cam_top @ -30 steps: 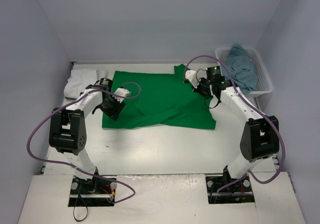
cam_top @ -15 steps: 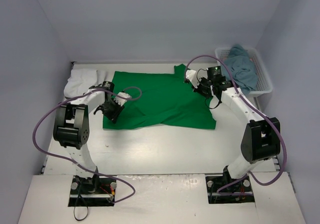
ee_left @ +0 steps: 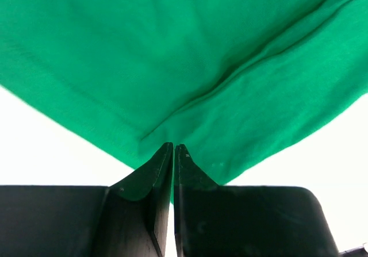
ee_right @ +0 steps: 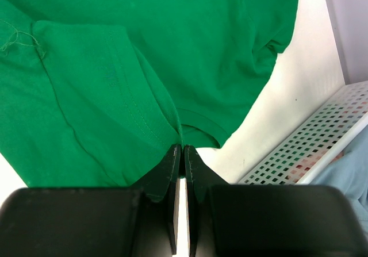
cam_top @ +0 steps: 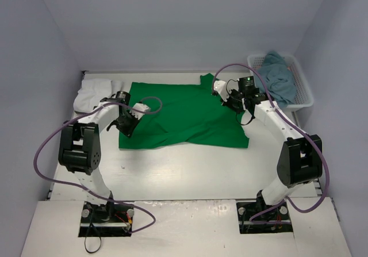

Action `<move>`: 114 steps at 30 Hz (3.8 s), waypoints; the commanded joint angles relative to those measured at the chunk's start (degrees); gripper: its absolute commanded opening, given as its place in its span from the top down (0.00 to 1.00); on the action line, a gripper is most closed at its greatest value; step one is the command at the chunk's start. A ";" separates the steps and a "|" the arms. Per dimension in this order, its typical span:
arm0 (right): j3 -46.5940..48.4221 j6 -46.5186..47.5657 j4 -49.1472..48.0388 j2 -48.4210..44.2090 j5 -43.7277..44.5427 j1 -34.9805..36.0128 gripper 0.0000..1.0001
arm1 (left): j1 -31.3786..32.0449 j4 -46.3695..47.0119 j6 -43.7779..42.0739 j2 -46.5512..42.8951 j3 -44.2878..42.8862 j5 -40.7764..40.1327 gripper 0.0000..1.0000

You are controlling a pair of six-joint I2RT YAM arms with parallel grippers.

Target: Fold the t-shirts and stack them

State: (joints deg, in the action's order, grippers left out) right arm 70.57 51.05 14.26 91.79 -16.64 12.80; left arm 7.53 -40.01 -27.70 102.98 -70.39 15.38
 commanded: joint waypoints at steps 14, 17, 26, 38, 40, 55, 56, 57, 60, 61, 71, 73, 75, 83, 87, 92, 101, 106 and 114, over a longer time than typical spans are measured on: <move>-0.25 -0.60 -2.13 -2.05 -1.46 0.21 1.00 | -0.94 0.54 0.37 -4.63 -1.24 -0.87 0.66; -0.52 -0.42 -2.04 -2.14 -1.46 0.21 1.00 | -1.29 1.51 -0.07 -3.40 -0.54 -1.49 0.65; -0.78 -0.42 -2.13 -1.88 -1.46 0.12 1.00 | -1.82 1.69 -0.51 -1.20 -0.27 -0.70 0.65; -0.52 -0.51 -2.22 -1.35 -1.37 0.21 1.00 | -1.90 1.34 -1.04 -0.41 1.22 0.88 0.64; -0.60 -0.42 -2.13 -1.44 -1.37 0.12 1.00 | -1.90 1.34 -1.04 -0.23 1.48 0.97 0.64; -0.78 -0.86 -2.31 -1.17 -1.55 0.21 1.00 | -2.34 0.81 -0.25 -3.04 0.08 0.97 1.00; -0.78 -0.95 -2.40 -1.26 -1.64 0.12 1.00 | -2.52 0.98 0.28 -3.57 -0.01 0.88 1.00; -0.78 -0.95 -2.40 -1.35 -1.64 0.21 1.00 | -2.61 1.33 0.54 -4.27 -0.18 0.80 1.00; -0.78 -1.39 -2.48 -1.52 -1.81 0.21 1.00 | -2.87 2.83 1.86 -7.17 -0.36 0.71 1.00; -0.78 -1.48 -2.57 -1.61 -1.90 0.12 1.00 | -2.96 3.61 2.12 -8.48 -0.54 0.71 1.00; 0.45 -2.18 -3.71 -0.82 -1.20 0.21 1.00 | -3.05 5.47 4.76 -11.13 -1.59 1.32 1.00; 1.32 -2.27 -4.06 -0.12 -0.76 0.12 1.00 | -3.05 5.56 5.03 -10.96 -1.85 1.15 1.00; 2.12 -2.44 -4.33 0.32 0.03 0.04 1.00 | -3.05 6.43 5.38 -10.96 -1.86 0.71 1.00; 6.95 -3.85 -5.65 4.10 1.09 -0.14 1.00 | -3.22 12.84 8.36 -12.36 0.34 -2.01 1.00; 8.80 -3.85 -6.17 6.64 2.05 -0.14 1.00 | -3.40 16.27 9.42 -12.80 1.40 -3.33 1.00; 10.91 -3.76 -6.35 9.11 2.85 -0.23 1.00 | -3.84 19.35 11.00 -12.10 0.96 -5.09 1.00; 16.00 -4.11 -6.44 14.20 3.64 -0.32 1.00 | -4.45 24.80 12.41 -10.17 -0.01 -8.52 1.00; 18.20 -4.29 -6.44 16.49 4.07 -0.40 1.00 | -4.54 23.84 13.20 -5.96 -2.64 -7.29 1.00; 20.31 -3.50 -6.79 19.83 5.48 -0.75 1.00 | -4.45 23.93 13.38 1.33 -8.00 -6.85 1.00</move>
State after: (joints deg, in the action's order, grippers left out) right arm 87.39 47.62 10.09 111.48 -12.51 12.73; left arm 3.51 -18.44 -14.94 104.47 -73.76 8.67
